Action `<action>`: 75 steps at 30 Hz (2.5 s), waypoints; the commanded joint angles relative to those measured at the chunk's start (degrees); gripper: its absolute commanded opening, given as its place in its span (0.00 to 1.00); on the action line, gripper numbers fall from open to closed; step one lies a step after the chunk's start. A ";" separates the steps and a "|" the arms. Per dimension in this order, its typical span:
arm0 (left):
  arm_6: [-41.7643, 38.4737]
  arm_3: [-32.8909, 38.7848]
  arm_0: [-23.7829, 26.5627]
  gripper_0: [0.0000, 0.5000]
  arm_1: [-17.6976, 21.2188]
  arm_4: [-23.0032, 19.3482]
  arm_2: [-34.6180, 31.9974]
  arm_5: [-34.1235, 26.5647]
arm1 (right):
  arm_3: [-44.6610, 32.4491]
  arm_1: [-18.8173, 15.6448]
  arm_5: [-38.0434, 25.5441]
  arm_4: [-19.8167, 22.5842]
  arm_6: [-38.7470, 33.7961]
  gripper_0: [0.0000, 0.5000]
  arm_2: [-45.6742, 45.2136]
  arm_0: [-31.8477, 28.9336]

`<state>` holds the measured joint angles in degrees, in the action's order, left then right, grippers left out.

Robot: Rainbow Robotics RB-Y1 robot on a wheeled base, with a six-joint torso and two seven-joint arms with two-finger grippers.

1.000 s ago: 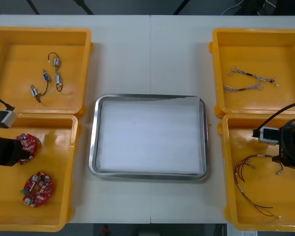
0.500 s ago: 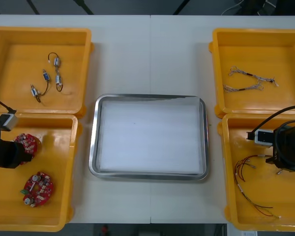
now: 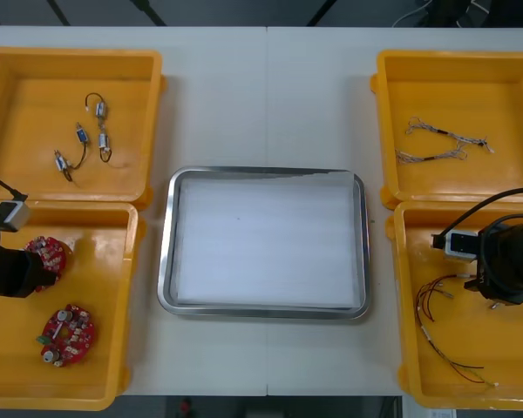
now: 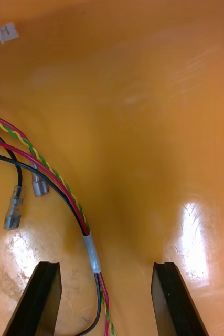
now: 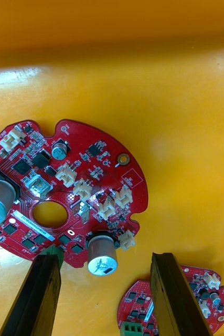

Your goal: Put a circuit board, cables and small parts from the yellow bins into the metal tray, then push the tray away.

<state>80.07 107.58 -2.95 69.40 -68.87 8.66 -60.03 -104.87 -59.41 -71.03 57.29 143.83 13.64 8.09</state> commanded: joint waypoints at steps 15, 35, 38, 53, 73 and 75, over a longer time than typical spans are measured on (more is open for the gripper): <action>-5.36 -0.62 -1.53 1.00 -0.49 -0.48 3.38 4.75 | 0.11 1.75 0.46 -2.45 -1.18 1.00 0.51 -1.15; -3.87 -2.02 -1.62 0.52 -0.40 -0.48 3.65 4.66 | 0.11 3.78 -0.24 -6.05 -1.79 1.00 0.51 -2.03; -3.43 -2.38 -1.62 0.32 -0.40 -0.48 3.56 4.66 | 0.11 3.78 -0.24 -5.96 -1.79 0.77 0.51 -2.20; -2.55 -2.99 -1.18 0.00 0.74 -0.83 3.56 4.84 | 0.11 3.69 -0.60 -4.91 -2.50 0.00 0.34 -2.11; -4.75 6.85 -0.56 0.00 6.89 -3.11 -8.83 -10.72 | -3.06 3.78 -7.45 -0.25 -1.79 0.00 -9.95 -2.20; -5.10 7.91 -0.56 0.00 6.98 -3.29 -10.15 -12.04 | -3.41 3.69 -8.59 0.63 -1.88 0.00 -11.18 -2.20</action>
<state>80.02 112.90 -2.95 73.53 -71.30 2.00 -69.93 -106.12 -56.31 -78.14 56.53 143.18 6.16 6.99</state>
